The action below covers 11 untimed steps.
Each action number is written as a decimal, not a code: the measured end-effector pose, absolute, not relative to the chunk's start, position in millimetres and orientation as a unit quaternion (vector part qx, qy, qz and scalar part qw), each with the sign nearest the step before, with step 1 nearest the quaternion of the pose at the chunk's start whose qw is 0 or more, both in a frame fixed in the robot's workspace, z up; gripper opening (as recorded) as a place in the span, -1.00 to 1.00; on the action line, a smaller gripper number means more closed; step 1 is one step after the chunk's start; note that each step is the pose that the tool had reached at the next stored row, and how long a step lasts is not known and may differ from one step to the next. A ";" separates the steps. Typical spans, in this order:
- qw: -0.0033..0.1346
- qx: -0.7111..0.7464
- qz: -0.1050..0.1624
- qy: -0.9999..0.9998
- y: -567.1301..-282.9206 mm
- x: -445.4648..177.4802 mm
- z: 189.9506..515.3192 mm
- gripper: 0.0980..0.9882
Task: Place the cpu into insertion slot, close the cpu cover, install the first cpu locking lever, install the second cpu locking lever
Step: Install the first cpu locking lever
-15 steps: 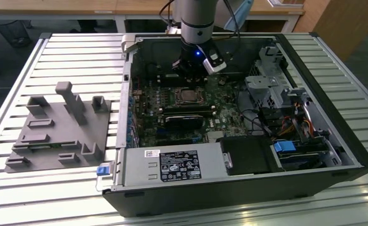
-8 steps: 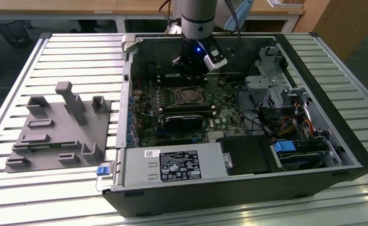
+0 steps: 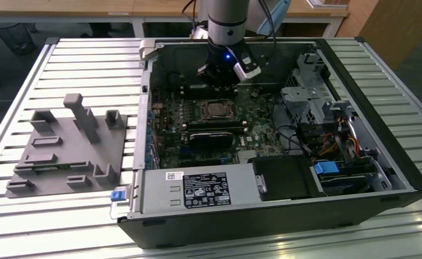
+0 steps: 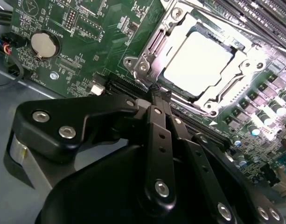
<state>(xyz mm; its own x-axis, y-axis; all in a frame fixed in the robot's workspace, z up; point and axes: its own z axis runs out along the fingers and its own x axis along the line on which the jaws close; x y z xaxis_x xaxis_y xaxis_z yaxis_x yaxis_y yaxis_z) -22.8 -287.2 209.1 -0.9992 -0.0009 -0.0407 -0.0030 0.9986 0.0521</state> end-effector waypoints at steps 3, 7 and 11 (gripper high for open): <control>0.020 -0.001 0.026 0.999 -288.8 -22.7 209.1 -0.98; 0.020 -0.001 0.026 0.999 -290.4 -22.2 209.1 -0.98; 0.020 -0.001 0.026 0.999 -291.5 -21.5 209.0 -0.98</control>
